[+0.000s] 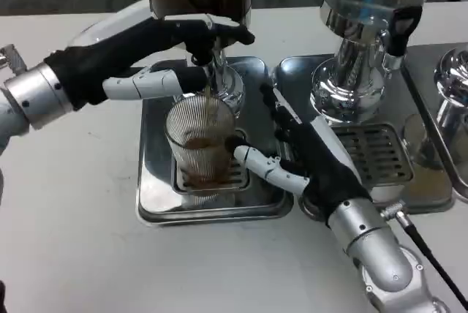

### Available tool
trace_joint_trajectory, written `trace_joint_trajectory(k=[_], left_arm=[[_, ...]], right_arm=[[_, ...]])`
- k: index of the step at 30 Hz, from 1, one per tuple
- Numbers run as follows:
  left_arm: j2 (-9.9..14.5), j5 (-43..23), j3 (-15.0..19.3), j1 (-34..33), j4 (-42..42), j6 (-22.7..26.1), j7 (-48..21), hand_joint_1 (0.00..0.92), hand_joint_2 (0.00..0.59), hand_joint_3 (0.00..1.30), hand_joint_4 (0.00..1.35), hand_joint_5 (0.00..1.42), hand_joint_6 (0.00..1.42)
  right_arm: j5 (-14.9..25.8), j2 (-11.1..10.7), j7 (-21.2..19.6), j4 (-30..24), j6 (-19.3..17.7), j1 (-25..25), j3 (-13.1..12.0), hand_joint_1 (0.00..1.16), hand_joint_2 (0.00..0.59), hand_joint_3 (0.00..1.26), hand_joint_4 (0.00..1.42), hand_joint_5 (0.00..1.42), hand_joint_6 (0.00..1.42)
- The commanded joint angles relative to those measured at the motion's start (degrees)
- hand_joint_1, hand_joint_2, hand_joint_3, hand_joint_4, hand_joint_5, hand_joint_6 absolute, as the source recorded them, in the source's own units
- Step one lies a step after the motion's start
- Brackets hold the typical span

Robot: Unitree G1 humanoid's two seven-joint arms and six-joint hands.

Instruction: Grasp the cup under the faucet to collect the drink, then remove the cup.

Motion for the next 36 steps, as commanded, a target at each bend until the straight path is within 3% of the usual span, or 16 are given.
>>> trace_joint_trajectory(k=[1,12,27,36], left_arm=[[0.8,1.24,-0.62,2.14,0.47,0.65,-0.84,0.0,0.077,0.28,0.14,0.12,0.15],[0.72,-1.07,1.28,3.21,0.52,1.4,0.0,0.0,0.077,0.28,0.14,0.12,0.16],[-1.16,-10.84,11.99,6.24,-0.07,6.27,1.07,0.0,0.087,0.3,0.15,0.14,0.18],[-0.26,-14.49,17.37,9.23,-2.24,7.82,1.07,0.0,0.096,0.33,0.18,0.15,0.2]], right_arm=[[0.75,0.66,-0.61,1.63,-1.45,-1.28,0.08,0.49,0.22,0.0,0.0,0.0,0.06],[1.07,1.28,-0.86,3.08,-1.9,-2.27,-0.08,0.49,0.225,0.01,0.0,0.01,0.08],[1.12,1.55,-0.76,4.18,-2.64,-3.13,-0.3,0.5,0.228,0.01,0.0,0.01,0.08],[1.41,1.54,-0.25,5.63,-3.72,-4.03,-0.22,0.49,0.224,0.0,0.0,0.0,0.07]])
